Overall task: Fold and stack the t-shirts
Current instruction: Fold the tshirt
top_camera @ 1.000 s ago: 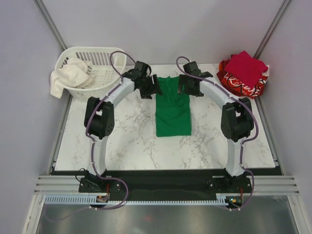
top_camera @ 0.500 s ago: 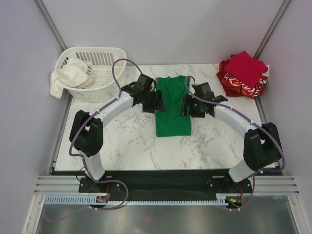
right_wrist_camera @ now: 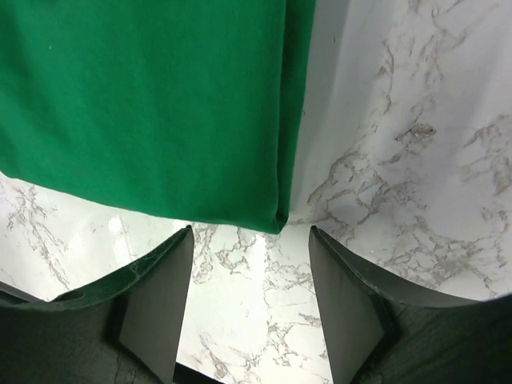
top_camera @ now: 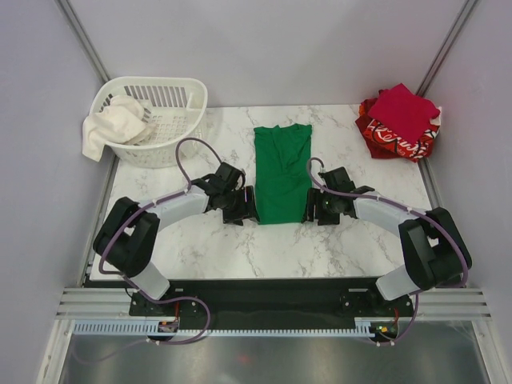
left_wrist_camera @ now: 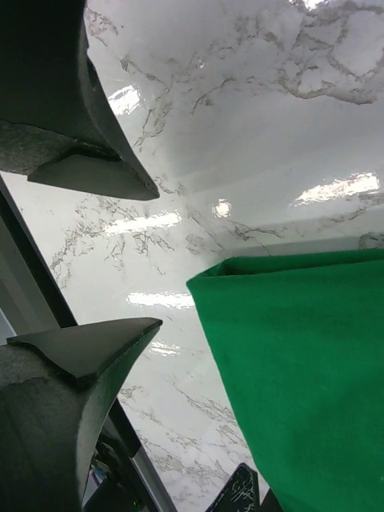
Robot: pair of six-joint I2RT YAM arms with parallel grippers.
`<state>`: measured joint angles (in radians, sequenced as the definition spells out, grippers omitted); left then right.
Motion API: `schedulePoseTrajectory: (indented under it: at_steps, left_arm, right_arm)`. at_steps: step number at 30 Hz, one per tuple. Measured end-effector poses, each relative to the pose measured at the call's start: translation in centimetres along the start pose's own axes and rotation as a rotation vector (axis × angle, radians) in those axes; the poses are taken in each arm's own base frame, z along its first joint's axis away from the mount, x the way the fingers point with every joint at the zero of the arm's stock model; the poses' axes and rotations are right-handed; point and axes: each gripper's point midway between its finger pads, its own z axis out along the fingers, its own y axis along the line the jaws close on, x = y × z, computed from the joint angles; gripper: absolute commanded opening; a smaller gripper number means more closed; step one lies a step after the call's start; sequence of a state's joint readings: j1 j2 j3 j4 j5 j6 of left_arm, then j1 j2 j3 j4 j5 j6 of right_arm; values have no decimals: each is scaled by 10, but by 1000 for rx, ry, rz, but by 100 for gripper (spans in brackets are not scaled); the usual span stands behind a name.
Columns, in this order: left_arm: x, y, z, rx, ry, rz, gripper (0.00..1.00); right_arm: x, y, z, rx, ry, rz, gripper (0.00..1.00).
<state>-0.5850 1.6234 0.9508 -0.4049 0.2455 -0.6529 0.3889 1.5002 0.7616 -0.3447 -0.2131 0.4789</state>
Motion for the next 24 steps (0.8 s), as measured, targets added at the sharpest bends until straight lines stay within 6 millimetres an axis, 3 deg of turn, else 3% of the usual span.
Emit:
schedulePoseTrajectory:
  at_steps: [7,17,24]
  left_arm:
    - [-6,-4,-2,28,-56,-13,64]
    - [-13,-6,1,32,-92,-21,60]
    - [-9,-10,12,23,-94,-28,58]
  right_arm:
    - [-11,3,8,-26,-60,1,61]
    - [-20,6,20,-75,-130,24,20]
    - [-15,11,23,-135,-155,35,17]
